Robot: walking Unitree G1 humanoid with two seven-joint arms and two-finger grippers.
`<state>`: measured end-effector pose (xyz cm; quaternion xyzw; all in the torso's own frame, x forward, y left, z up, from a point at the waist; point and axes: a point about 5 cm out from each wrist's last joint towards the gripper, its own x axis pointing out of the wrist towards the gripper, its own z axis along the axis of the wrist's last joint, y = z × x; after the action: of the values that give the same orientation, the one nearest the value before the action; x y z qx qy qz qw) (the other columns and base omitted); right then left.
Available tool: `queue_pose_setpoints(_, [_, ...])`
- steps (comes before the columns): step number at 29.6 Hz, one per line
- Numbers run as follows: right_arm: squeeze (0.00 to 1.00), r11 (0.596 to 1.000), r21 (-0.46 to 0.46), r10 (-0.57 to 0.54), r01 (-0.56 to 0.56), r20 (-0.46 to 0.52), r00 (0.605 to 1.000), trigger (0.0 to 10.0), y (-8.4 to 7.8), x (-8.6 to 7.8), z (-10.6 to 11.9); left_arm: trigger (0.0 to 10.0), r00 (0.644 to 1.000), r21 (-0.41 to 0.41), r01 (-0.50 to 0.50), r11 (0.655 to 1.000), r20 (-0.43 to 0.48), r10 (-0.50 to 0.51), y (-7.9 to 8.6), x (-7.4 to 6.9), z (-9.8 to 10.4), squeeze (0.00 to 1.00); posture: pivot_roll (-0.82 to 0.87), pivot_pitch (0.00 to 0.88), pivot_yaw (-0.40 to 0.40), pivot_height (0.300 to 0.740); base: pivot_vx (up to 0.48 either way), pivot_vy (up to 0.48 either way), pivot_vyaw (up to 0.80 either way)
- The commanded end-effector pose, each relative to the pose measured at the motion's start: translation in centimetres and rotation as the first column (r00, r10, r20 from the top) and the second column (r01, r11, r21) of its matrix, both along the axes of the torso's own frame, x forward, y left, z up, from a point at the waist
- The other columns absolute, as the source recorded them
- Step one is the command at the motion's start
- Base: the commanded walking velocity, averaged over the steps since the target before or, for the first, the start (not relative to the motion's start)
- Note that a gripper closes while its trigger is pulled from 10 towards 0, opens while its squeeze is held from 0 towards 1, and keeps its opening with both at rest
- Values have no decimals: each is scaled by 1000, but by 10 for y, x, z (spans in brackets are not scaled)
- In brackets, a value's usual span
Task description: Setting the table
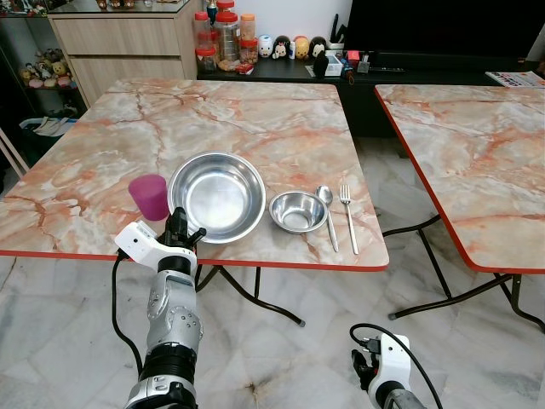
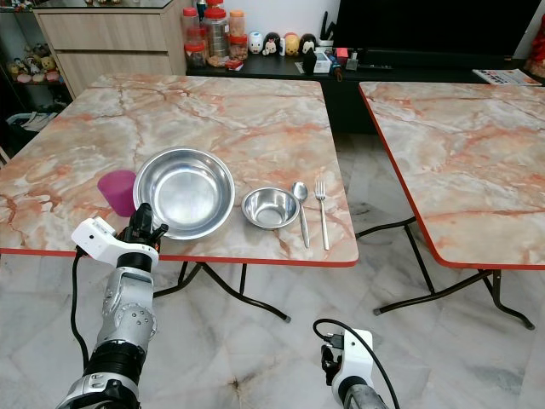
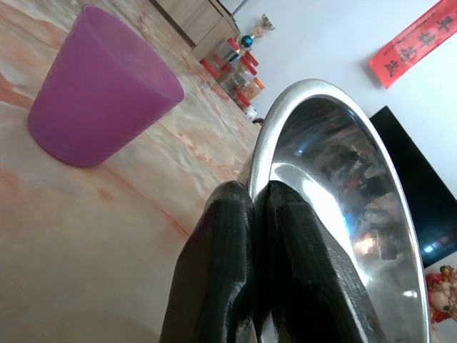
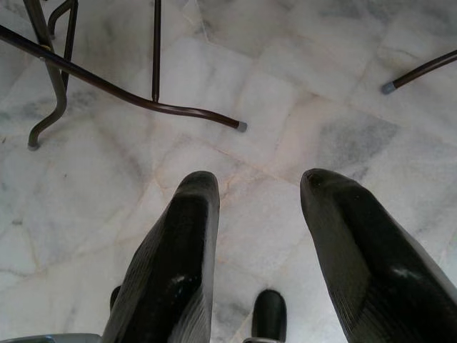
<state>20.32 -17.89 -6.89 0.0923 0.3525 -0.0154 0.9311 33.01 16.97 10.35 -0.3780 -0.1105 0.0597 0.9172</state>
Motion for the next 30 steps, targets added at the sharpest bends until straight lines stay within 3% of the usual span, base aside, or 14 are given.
queue_pose_setpoints(1, [0, 1000, 1, -2, 2, 24, 1000, 10000, 1, 5, 3, 10000, 999, 8, 6, 1000, 35, -6, -2, 2, 7, 0, 28, 0, -37, 740, 0, 0, 0])
queue_pose_setpoints(13, [0, 1000, 0, -9, 9, 10, 1000, 10000, 0, 2, 1, 10000, 999, 26, -19, 999, 29, 19, 5, 1, 7, 0, 30, 0, -39, 740, 0, 0, 0])
queue_pose_setpoints(21, [0, 1000, -2, -12, 12, 3, 1000, 10000, -1, 1, 1, 10000, 999, 24, -24, 999, 31, 23, 5, 1, 8, 0, 31, 0, -43, 740, 0, -376, 0])
queue_pose_setpoints(30, [0, 1000, -9, -3, 3, -4, 1000, 10000, -3, 0, 0, 10000, 996, 24, -64, 998, 65, 62, 16, 1, 17, 0, 35, 0, -52, 740, 0, -389, 0])
